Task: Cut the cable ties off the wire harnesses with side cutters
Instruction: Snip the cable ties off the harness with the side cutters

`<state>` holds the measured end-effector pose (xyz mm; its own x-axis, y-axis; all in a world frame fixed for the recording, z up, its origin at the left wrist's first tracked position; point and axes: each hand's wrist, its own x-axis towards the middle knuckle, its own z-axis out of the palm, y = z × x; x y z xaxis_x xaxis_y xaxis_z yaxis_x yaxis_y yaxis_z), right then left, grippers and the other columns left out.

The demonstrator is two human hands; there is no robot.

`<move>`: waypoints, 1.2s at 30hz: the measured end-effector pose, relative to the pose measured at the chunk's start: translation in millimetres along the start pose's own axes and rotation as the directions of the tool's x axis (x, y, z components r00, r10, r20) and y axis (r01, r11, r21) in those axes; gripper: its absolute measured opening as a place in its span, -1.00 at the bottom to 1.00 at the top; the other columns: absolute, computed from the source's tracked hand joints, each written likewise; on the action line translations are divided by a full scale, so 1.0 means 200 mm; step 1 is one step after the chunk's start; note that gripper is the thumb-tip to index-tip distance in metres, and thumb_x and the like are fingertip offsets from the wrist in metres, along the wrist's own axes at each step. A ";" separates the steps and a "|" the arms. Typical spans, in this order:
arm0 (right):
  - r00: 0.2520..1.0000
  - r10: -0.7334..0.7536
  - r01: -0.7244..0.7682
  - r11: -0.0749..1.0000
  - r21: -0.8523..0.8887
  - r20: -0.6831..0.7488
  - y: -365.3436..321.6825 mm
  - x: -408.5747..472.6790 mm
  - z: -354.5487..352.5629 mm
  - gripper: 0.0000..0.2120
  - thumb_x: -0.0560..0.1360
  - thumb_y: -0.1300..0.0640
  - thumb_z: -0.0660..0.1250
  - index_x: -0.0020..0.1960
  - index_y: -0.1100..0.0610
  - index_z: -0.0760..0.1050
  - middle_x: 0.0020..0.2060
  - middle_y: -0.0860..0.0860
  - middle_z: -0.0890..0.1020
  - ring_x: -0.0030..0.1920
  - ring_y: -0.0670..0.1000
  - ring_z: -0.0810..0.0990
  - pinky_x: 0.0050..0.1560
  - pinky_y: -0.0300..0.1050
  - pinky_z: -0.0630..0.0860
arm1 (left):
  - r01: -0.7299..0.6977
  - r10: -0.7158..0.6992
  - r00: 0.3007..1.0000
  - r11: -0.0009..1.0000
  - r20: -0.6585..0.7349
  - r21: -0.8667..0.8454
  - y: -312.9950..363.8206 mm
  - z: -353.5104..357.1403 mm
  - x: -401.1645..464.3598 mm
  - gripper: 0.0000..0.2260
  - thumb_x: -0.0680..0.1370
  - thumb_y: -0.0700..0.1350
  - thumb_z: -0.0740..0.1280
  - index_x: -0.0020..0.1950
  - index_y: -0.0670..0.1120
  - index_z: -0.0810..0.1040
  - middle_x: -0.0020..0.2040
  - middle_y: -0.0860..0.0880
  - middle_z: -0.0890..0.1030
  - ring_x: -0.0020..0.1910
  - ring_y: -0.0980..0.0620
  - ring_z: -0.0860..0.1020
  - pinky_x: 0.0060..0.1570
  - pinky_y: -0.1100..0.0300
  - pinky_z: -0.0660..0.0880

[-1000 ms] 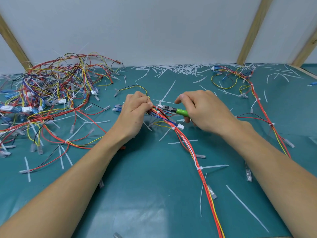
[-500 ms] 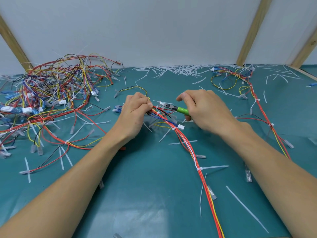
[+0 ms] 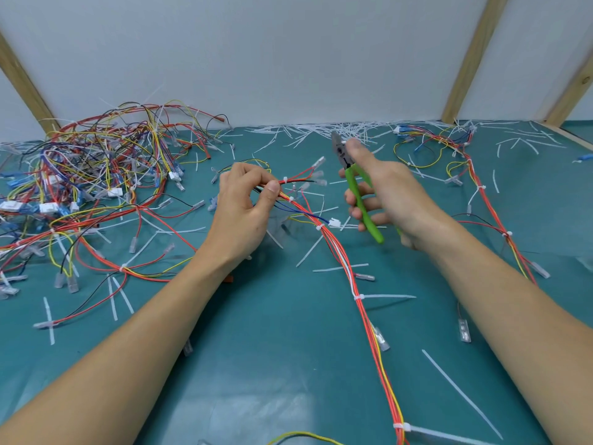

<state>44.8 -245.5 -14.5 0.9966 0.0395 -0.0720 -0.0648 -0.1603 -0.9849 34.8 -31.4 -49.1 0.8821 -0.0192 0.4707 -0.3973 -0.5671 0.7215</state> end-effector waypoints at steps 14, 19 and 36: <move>0.983 -0.004 0.024 0.994 -0.109 0.182 0.04 -0.03 0.04 -0.80 0.47 0.11 0.55 -0.04 0.21 0.61 -0.34 -0.01 0.66 -0.44 -0.05 0.51 -0.44 -0.14 0.53 | 0.028 -0.024 0.985 0.999 -0.172 0.015 -0.01 -0.01 0.02 -0.92 0.65 -0.08 0.32 -0.01 -0.02 0.58 0.06 -0.02 0.49 0.17 -0.05 0.46 0.16 0.27 0.31; 0.965 0.027 0.003 0.993 -0.115 0.260 0.05 -0.03 0.05 -0.80 0.43 0.10 0.59 -0.12 0.13 0.59 -0.37 -0.03 0.61 -0.41 -0.04 0.51 -0.42 -0.13 0.55 | 0.011 -0.007 0.980 1.000 -0.198 0.021 -0.02 -0.01 0.02 -0.93 0.65 -0.06 0.31 -0.01 0.02 0.57 0.04 -0.02 0.48 0.14 -0.05 0.47 0.18 0.28 0.31; 0.946 0.077 -0.048 0.994 -0.097 0.316 0.05 -0.04 0.05 -0.84 0.43 0.15 0.54 -0.04 0.21 0.70 -0.09 0.14 0.75 -0.37 -0.05 0.53 -0.39 -0.14 0.56 | 0.003 0.013 0.973 0.998 -0.231 0.066 -0.01 -0.02 0.01 -0.87 0.63 0.00 0.33 0.01 0.00 0.64 0.02 -0.01 0.50 0.10 0.03 0.43 0.10 0.47 0.22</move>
<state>35.9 -237.0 -24.7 0.9215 0.3369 -0.1934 -0.1078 -0.2565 -0.9605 36.6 -26.8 -46.6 0.7946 0.1643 0.5845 -0.3775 -0.6204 0.6875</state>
